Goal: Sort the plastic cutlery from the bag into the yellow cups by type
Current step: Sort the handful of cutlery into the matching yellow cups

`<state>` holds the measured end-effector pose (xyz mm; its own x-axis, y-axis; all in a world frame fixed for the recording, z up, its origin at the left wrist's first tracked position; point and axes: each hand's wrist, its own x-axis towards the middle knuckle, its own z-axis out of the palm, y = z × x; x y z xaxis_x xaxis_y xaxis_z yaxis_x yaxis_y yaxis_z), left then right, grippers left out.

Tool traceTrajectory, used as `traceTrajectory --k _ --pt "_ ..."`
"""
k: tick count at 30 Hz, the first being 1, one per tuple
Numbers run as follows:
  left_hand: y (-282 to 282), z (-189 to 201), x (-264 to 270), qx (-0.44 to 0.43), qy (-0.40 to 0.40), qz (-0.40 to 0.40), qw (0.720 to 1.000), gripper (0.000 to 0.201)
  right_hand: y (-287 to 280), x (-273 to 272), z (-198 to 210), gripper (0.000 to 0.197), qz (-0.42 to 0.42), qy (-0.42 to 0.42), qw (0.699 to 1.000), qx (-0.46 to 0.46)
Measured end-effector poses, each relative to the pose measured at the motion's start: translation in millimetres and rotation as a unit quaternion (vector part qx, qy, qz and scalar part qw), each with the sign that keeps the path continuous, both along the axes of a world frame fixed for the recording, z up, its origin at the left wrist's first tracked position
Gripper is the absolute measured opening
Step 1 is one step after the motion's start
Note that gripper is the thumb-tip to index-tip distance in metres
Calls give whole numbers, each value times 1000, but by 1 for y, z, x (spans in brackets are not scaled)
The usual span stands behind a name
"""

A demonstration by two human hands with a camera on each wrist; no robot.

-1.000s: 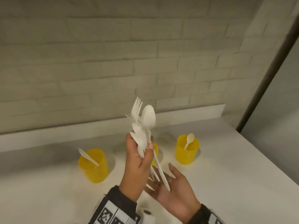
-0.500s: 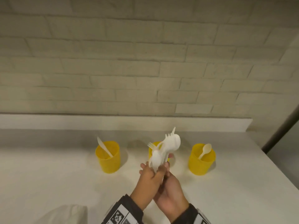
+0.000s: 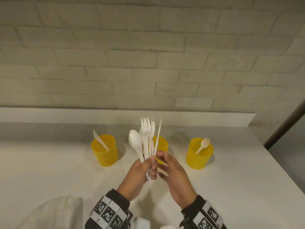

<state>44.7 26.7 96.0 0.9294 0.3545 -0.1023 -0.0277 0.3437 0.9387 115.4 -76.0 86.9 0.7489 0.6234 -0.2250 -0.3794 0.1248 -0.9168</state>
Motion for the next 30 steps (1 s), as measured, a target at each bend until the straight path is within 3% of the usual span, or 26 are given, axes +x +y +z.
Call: traceTrajectory --k 3,7,11,17,21,23,24,27,30 --pt "1 -8 -9 -24 35 -18 999 17 -6 8 10 11 6 -137 990 -43" --pt "3 -20 -23 -5 58 -30 998 19 2 9 9 7 30 -182 979 -89" --pt "24 -19 -43 21 83 63 994 26 26 9 12 14 53 -169 981 -80" --pt "71 -25 -87 6 86 183 979 25 116 28 41 23 9 -270 962 -34" --pt "87 -28 -109 -35 65 180 981 25 193 26 26 22 15 -338 939 -59" --pt "92 -29 -117 -58 56 172 982 27 217 22 9 6 44 -364 924 -113" --pt "94 -30 -119 -66 54 167 982 29 223 21 2 12 62 -363 916 -157" --pt "97 -28 -120 -75 55 150 984 34 222 20 -9 32 59 -329 919 -209" --pt "96 -28 -107 -55 65 124 989 44 185 8 12 17 27 -324 937 -128"
